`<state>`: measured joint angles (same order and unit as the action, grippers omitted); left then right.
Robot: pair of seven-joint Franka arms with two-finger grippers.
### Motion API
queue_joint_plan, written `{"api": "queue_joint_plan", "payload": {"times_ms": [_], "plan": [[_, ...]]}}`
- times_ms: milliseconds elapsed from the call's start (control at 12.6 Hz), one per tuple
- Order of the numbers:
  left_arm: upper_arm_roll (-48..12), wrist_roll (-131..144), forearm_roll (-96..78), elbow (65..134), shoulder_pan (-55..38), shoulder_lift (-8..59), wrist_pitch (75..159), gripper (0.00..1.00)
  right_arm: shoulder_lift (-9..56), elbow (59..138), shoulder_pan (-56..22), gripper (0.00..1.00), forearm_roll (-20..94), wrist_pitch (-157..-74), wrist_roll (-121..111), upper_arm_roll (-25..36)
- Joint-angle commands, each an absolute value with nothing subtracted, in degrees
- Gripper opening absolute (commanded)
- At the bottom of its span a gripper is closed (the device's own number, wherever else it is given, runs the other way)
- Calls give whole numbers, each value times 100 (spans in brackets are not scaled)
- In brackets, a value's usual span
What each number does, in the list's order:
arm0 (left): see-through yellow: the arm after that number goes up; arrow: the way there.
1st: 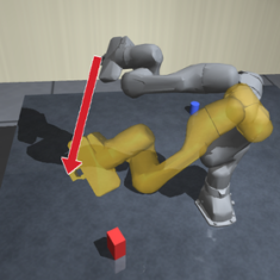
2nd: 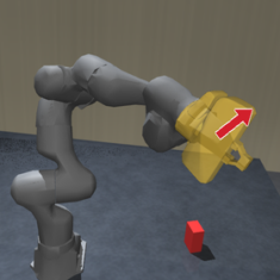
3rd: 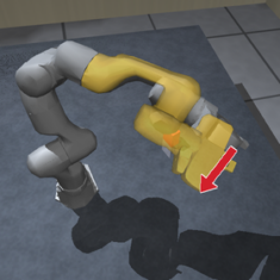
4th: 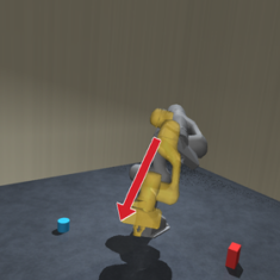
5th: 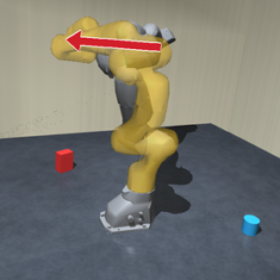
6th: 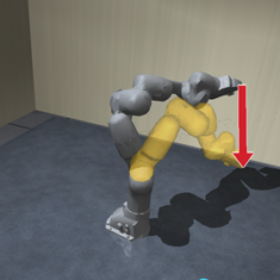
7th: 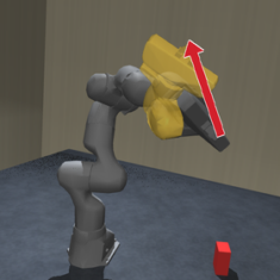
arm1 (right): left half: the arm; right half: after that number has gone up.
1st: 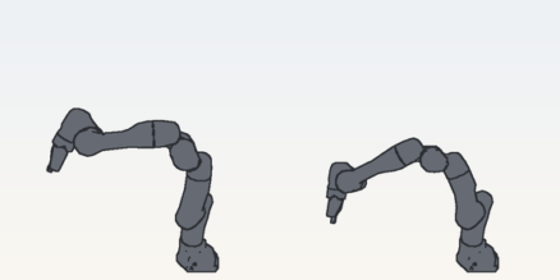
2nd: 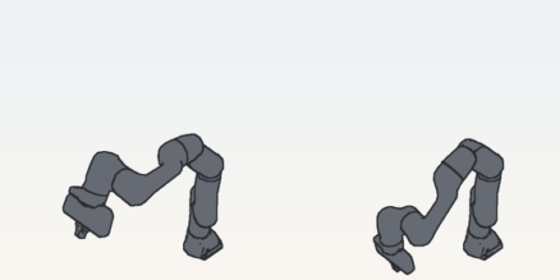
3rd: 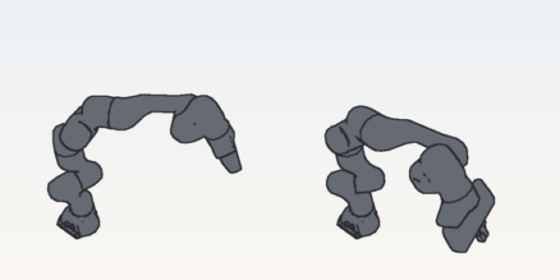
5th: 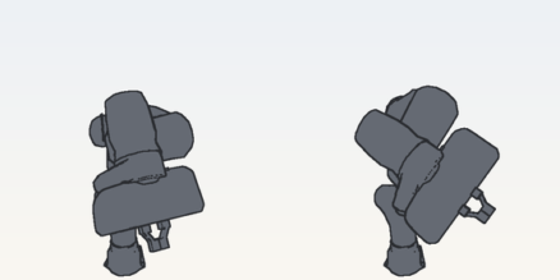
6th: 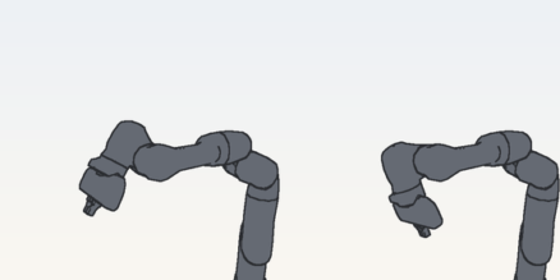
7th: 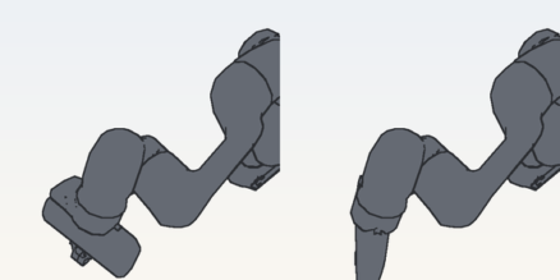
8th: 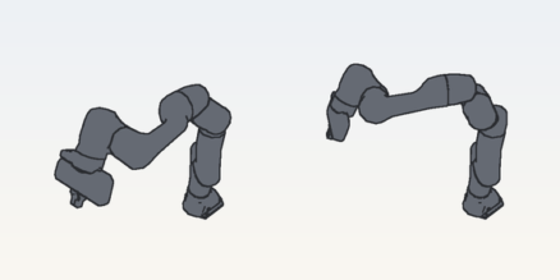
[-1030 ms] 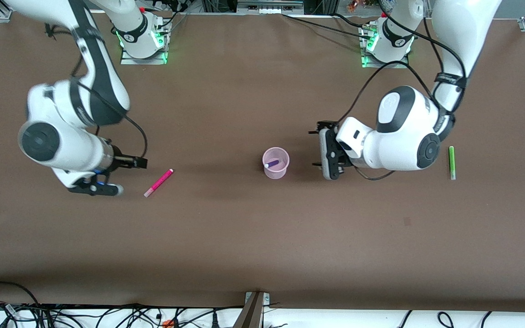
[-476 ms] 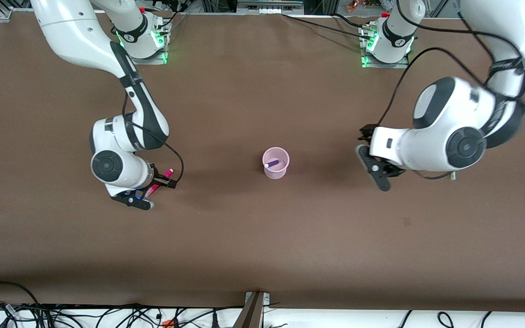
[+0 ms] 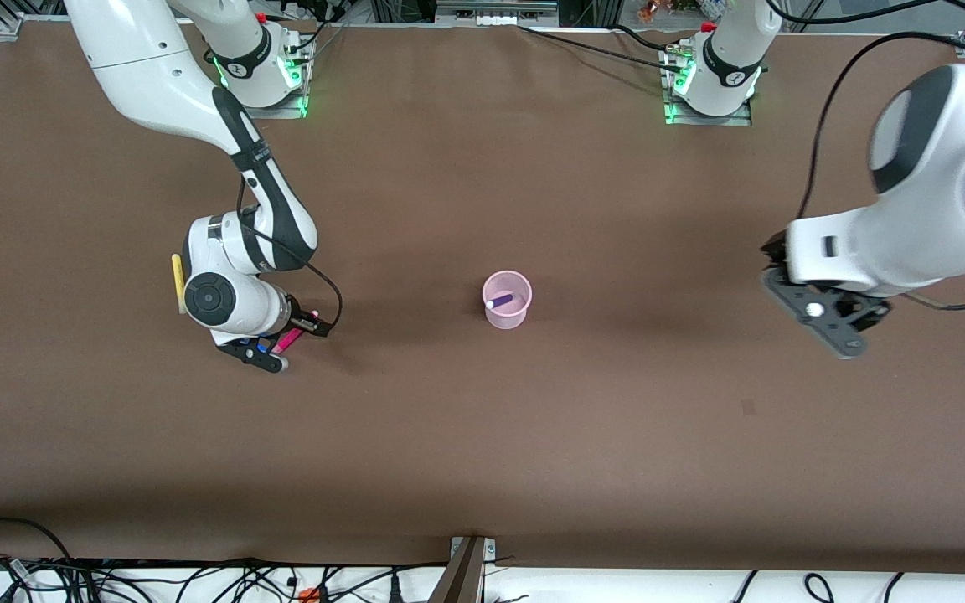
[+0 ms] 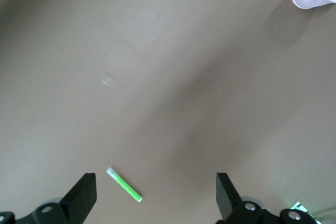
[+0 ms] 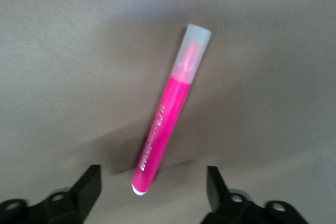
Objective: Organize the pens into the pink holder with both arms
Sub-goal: 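Grasp the pink highlighter with the right gripper while the left gripper withdraws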
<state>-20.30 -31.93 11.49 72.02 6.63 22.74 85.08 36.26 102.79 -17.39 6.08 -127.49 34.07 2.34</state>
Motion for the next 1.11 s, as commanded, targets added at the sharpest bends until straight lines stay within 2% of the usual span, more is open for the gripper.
{"api": "queue_joint_plan", "payload": {"times_ms": [0, 79, 159, 476, 634, 713, 793, 872, 1030], "plan": [[-2057, -3138, 1248, 7137, 747, 1935, 8323, 100, 3410, 10547, -1723, 60, 773, -12823, 3454, 229], [-2057, -2903, 1239, 7128, 756, 1908, 8315, 100, 3428, 10547, -1723, 46, 782, -12841, 3454, 229], [-2031, -2587, 1213, 7128, 765, 1890, 8219, 100, 3454, 10538, -1714, 37, 826, -12867, 3445, 229], [-1987, -1365, 1160, 7259, 677, 1653, 8059, 100, 3498, 10512, -1679, 10, 817, -13052, 3366, 229], [-1034, -1143, 899, 7679, 66, 1329, 8225, 100, 3446, 10424, -1748, 0, 817, -12991, 3235, 220], [-454, -1064, 322, 8047, -104, 1127, 8653, 100, 3419, 10259, -1766, 0, 878, -12721, 3269, 98], [-179, -1063, -5, 8555, -140, 777, 9031, 100, 3402, 9926, -1767, 0, 1088, -12222, 3409, -16], [-115, -1055, -26, 9170, -193, 312, 9366, 100, 3410, 9592, -1775, 0, 1360, -11695, 3636, -52], [-105, -793, 201, 9955, -342, -244, 9939, 100, 3401, 9073, -1767, 0, 2079, -10841, 4207, -298]]}}
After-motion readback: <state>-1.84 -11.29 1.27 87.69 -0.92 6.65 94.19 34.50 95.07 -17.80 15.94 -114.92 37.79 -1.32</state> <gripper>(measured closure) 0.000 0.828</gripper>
